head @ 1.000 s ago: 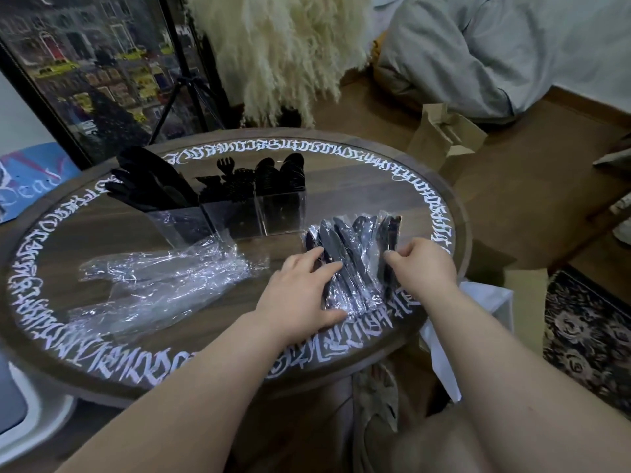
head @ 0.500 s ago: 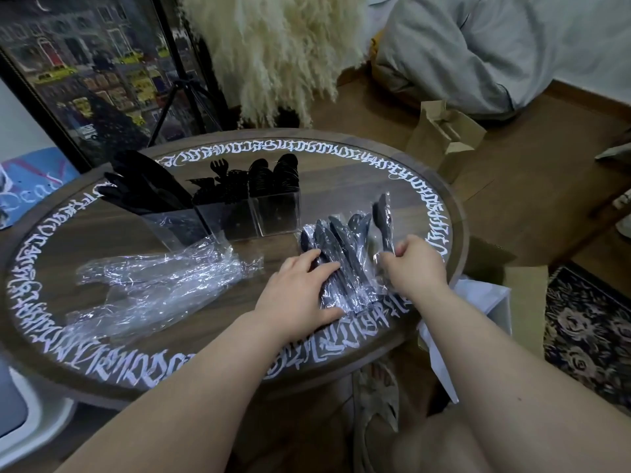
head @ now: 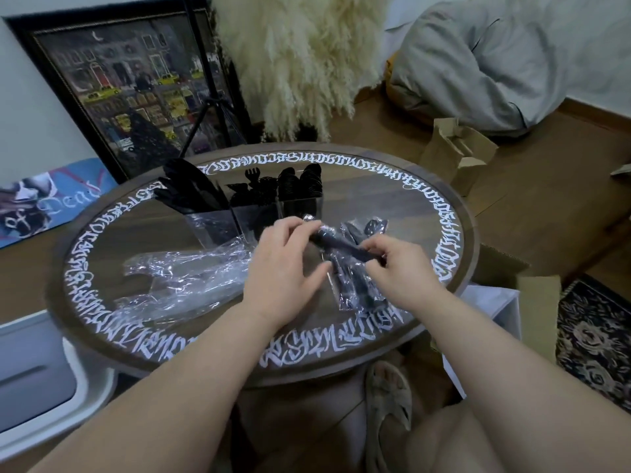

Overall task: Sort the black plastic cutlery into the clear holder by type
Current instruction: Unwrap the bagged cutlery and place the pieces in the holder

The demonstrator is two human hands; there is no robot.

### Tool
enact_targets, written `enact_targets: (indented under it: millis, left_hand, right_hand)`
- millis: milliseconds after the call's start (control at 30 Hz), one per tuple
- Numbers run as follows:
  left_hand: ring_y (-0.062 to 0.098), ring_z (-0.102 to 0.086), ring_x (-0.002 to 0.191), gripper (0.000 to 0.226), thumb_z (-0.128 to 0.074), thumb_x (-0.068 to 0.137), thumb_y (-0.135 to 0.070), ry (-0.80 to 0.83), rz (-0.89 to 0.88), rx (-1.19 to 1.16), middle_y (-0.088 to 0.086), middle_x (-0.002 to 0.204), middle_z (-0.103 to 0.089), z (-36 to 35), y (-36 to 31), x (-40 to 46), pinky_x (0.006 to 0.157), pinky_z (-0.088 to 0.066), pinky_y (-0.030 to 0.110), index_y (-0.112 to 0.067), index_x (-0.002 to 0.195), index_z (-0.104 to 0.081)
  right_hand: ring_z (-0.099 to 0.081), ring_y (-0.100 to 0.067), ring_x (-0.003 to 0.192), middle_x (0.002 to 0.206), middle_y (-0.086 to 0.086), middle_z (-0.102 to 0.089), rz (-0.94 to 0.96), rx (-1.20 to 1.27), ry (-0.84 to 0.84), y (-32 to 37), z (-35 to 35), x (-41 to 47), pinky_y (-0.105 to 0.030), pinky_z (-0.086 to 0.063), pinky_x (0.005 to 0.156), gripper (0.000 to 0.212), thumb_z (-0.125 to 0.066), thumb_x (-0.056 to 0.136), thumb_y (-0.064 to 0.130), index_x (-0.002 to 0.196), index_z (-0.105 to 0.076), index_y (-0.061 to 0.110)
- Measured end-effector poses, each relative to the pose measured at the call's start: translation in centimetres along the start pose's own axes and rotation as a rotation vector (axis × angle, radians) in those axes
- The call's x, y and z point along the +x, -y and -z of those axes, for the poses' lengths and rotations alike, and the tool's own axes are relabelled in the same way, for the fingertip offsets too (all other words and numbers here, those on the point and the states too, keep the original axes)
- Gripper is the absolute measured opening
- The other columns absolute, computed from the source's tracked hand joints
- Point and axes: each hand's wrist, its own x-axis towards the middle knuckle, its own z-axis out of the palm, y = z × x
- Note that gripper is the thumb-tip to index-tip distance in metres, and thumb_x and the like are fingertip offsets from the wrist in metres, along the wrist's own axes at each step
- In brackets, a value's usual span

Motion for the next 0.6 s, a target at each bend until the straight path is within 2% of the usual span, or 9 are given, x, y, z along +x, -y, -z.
enact_targets:
  millis: [67,167,267,333,467,600]
  left_hand:
    - [0.024,-0.047,0.114,0.052,-0.058,0.081,-0.047,-0.022,-0.018,0.095,0.003,0.122,-0.053,1.0,0.4,-0.6,0.096,-0.040,0.038,-0.019,0.125,-0.058]
    - [0.019,-0.049,0.118,0.049,-0.042,0.084,-0.055,0.124,-0.040,0.230,-0.006,0.118,-0.060,2.7,0.9,-1.7,0.097,-0.035,0.043,-0.026,0.119,-0.062]
    - [0.013,-0.051,0.117,0.046,-0.031,0.093,-0.054,0.271,-0.020,0.277,-0.011,0.118,-0.060,4.3,1.3,-2.6,0.105,-0.025,0.039,-0.031,0.124,-0.056]
    - [0.014,-0.052,0.114,0.038,-0.033,0.098,-0.048,0.294,0.010,0.272,-0.009,0.117,-0.059,5.4,1.7,-2.9,0.100,-0.028,0.036,-0.031,0.126,-0.053]
    - [0.018,-0.054,0.105,0.032,-0.037,0.098,-0.044,0.297,0.055,0.288,-0.005,0.106,-0.058,7.7,3.0,-3.3,0.086,-0.036,0.035,-0.026,0.115,-0.057]
    - [0.020,-0.056,0.097,0.030,-0.035,0.099,-0.044,0.312,0.136,0.338,-0.005,0.101,-0.057,9.3,4.4,-4.1,0.085,-0.039,0.036,-0.023,0.107,-0.056]
  right_hand:
    - [-0.059,-0.016,0.073,0.089,0.004,-0.069,0.096,-0.119,0.099,1.2,-0.7,-0.7,-0.028,-0.045,0.066,0.028,-0.054,0.087,0.010,0.106,-0.067,0.026]
    - [-0.061,-0.016,0.086,0.098,0.005,-0.070,0.243,-0.221,0.162,2.9,-1.9,-1.5,-0.025,-0.043,0.073,0.032,-0.053,0.086,0.010,0.111,-0.068,0.025]
    - [-0.058,-0.012,0.084,0.098,0.005,-0.070,0.306,-0.204,0.158,4.9,-2.4,-1.6,-0.019,-0.035,0.070,0.029,-0.056,0.087,0.012,0.111,-0.067,0.023]
    - [-0.057,-0.010,0.086,0.097,0.005,-0.070,0.331,-0.177,0.138,6.1,-2.7,-1.4,-0.015,-0.032,0.071,0.025,-0.057,0.087,0.012,0.107,-0.068,0.022]
    - [-0.060,-0.012,0.090,0.095,0.006,-0.068,0.316,-0.084,0.087,8.1,-4.3,-1.3,-0.020,-0.041,0.078,0.018,-0.064,0.085,0.015,0.101,-0.068,0.021]
    - [-0.059,-0.010,0.082,0.095,0.008,-0.065,0.198,0.049,0.015,8.4,-5.5,-0.9,-0.026,-0.047,0.082,0.029,-0.073,0.080,0.023,0.107,-0.065,0.023]
